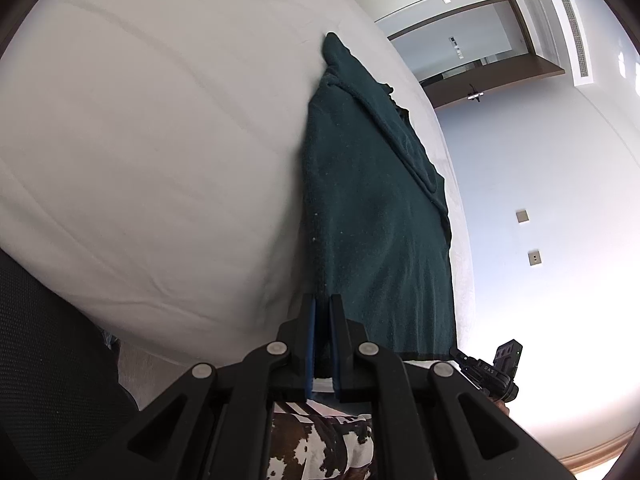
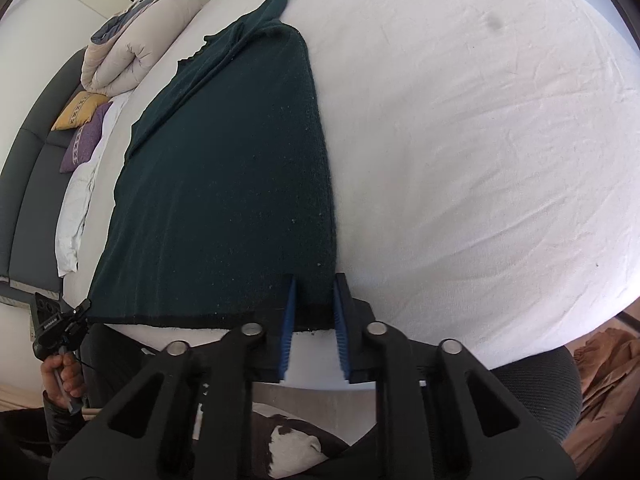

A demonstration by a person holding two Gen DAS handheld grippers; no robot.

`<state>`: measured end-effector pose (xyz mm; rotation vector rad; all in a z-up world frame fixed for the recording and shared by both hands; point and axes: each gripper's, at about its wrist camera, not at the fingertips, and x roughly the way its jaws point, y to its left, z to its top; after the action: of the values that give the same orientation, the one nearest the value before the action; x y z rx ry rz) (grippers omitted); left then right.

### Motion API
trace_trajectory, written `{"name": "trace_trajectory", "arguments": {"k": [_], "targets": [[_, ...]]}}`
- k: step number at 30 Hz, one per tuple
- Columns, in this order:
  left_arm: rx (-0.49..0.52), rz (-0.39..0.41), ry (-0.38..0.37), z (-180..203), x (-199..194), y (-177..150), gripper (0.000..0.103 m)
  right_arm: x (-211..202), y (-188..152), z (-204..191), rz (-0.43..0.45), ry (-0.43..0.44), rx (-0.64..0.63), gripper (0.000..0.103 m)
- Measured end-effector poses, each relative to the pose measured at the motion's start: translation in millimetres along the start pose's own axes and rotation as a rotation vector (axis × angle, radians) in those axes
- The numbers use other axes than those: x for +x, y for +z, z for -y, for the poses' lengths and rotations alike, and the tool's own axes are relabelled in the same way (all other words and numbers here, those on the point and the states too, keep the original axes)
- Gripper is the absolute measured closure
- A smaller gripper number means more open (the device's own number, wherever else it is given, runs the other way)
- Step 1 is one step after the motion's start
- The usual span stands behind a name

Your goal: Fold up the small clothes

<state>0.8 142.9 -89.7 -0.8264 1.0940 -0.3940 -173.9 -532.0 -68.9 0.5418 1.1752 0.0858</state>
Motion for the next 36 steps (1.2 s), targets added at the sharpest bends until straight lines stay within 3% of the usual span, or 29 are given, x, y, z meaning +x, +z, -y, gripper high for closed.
{"name": "trace_trajectory", "arguments": {"k": [4,7,12,18,25,31,36], "targets": [[0.005,0.008,-0.034,3,-7,1,0.097,-11,1,-7,0.022,0.062,-0.007,0.097],[-0.008,0.024,-0.088,8,-12,7,0.097,-24,10,-17,0.056,0.156,0.002,0.097],[-0.027,0.069,-0.18,21,-24,27,0.097,-45,39,-33,0.139,0.321,0.054,0.097],[-0.027,0.115,-0.238,40,-28,57,0.097,-48,82,-51,0.182,0.423,0.101,0.097],[-0.021,0.154,-0.256,60,-15,107,0.097,-39,149,-73,0.24,0.433,0.119,0.097],[-0.03,0.181,-0.262,75,15,169,0.097,-16,220,-89,0.28,0.412,0.12,0.097],[-0.028,0.191,-0.219,85,49,227,0.097,16,285,-99,0.3,0.356,0.113,0.097]]}}
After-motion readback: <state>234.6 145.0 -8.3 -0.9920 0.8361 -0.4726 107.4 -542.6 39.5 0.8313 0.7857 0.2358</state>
